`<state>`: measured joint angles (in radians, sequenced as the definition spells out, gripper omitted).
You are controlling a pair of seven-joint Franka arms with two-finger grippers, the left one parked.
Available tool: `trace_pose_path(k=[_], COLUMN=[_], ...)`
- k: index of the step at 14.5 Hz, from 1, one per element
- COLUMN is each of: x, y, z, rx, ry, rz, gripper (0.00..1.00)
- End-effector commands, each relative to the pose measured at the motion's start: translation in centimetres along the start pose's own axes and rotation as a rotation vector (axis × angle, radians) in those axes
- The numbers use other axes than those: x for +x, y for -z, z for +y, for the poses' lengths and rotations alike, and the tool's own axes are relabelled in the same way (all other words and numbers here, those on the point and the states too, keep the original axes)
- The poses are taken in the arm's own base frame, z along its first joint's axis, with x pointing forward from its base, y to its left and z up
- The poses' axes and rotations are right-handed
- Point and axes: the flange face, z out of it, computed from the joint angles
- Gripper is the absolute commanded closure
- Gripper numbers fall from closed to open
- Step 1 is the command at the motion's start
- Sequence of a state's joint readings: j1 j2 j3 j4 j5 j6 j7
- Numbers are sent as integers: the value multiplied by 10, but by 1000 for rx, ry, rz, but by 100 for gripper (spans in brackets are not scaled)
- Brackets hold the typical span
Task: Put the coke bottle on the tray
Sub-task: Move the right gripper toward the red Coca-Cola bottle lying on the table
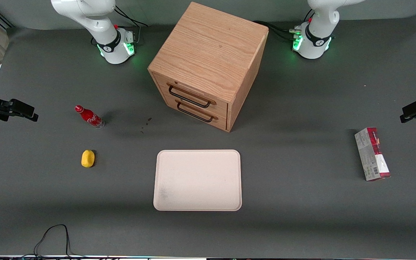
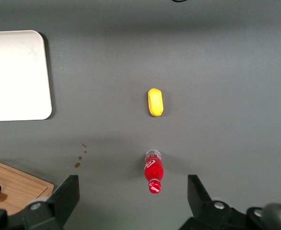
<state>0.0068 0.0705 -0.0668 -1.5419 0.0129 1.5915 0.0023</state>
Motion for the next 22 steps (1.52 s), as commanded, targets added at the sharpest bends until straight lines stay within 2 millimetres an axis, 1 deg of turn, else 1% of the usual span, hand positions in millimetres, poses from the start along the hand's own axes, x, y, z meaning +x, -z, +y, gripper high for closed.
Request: trace_pose_path(k=[1, 6, 7, 10, 11, 12, 13, 14, 15, 16, 18, 20, 22], x=[2, 2, -4, -32, -40, -49, -66, -85, -105, -120, -135, -146, -147], y=[4, 1, -1, 3, 4, 3, 2, -2, -12, -23, -37, -43, -42], z=[0, 0, 1, 3, 6, 16, 23, 26, 26, 26, 27, 26, 26], rx=[-11, -11, -10, -3, 0, 4, 12, 19, 27, 31, 20, 22, 7], ry=[21, 24, 24, 24, 20, 5, -7, -8, -5, -3, 2, 8, 41], rz=[-4, -10, -28, -15, -9, -12, -4, 20, 37, 50, 56, 54, 70], gripper=[0, 0, 0, 0, 0, 0, 0, 0, 0, 0, 0, 0, 0])
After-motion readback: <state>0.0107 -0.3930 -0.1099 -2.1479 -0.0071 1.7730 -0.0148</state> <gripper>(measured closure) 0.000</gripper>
